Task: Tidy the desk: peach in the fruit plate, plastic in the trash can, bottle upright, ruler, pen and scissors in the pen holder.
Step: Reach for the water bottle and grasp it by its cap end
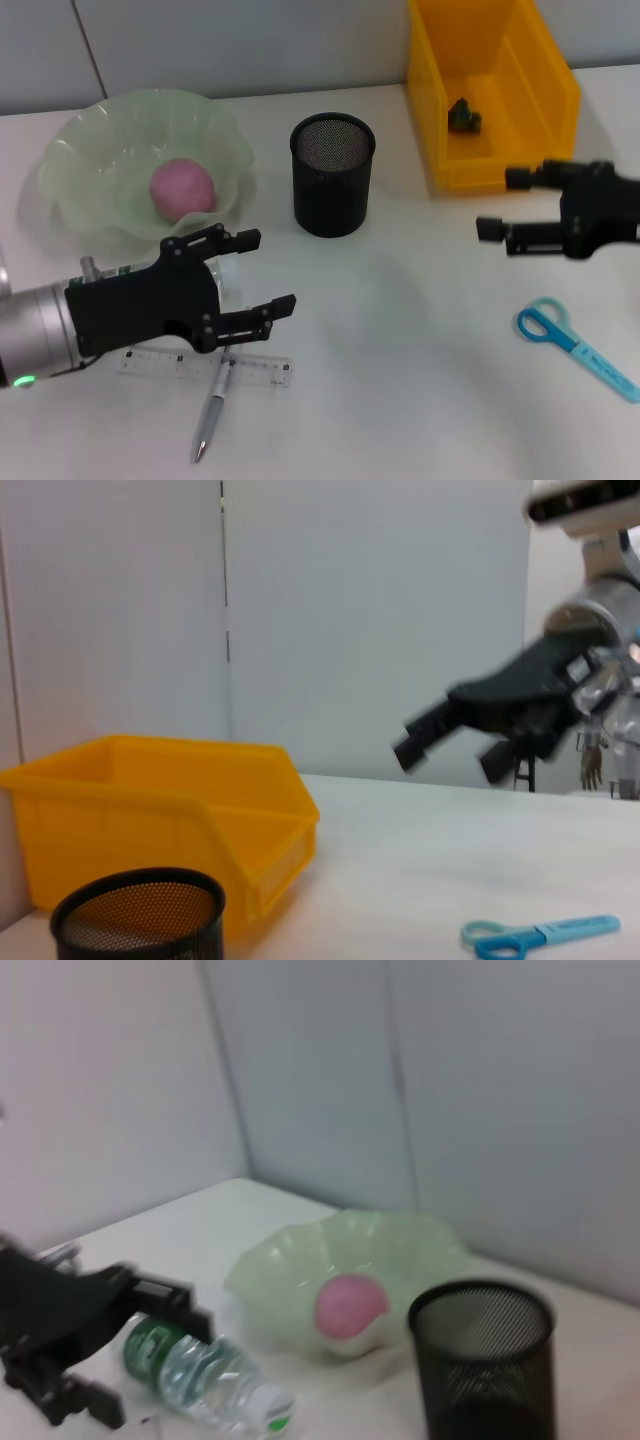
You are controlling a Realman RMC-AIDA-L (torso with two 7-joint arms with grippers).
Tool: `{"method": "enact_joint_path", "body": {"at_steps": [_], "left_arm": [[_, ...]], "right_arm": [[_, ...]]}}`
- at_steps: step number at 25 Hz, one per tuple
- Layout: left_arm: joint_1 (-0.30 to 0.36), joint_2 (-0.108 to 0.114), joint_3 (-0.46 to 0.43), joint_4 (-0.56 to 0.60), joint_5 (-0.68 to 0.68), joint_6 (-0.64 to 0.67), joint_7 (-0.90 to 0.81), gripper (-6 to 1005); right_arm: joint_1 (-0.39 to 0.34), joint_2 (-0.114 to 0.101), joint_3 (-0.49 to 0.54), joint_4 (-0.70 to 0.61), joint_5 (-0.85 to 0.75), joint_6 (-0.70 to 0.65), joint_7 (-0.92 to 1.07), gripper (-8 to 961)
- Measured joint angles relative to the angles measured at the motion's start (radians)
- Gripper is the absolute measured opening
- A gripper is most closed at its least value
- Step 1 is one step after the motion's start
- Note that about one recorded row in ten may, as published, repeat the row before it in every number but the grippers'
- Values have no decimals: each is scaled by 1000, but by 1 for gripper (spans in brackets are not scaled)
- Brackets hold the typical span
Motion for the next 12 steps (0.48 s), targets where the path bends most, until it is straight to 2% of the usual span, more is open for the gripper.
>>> {"method": "enact_joint_path", "body": {"at_steps": [1, 2, 5, 6, 7, 10, 11, 12], "left_arm": [[-10, 0, 0, 37, 36, -3, -25, 834], [-10, 0, 0, 37, 36, -3, -25, 834], [-24, -1, 3, 143, 149, -35, -131, 834], [-24, -2, 15, 244, 262, -79, -234, 834], [-24, -2, 15, 244, 262, -79, -234, 834], [-13, -5, 43, 393, 419, -106, -359, 834], [3, -5, 67, 478, 468, -97, -399, 834], [3, -5, 67, 478, 468, -97, -399, 834]], "right_arm": [[-3, 0, 1, 51, 5, -6, -28, 852], [-3, 0, 1, 51, 5, -6, -28, 852], [2, -1, 3, 103, 5, -8, -37, 852], [3, -2, 8, 116, 5, -11, -44, 852], [3, -2, 8, 116, 5, -11, -44, 852], [3, -4, 23, 122, 5, -21, -49, 852], [4, -4, 34, 126, 2, -28, -50, 852], [4, -4, 34, 126, 2, -28, -50, 852]]}}
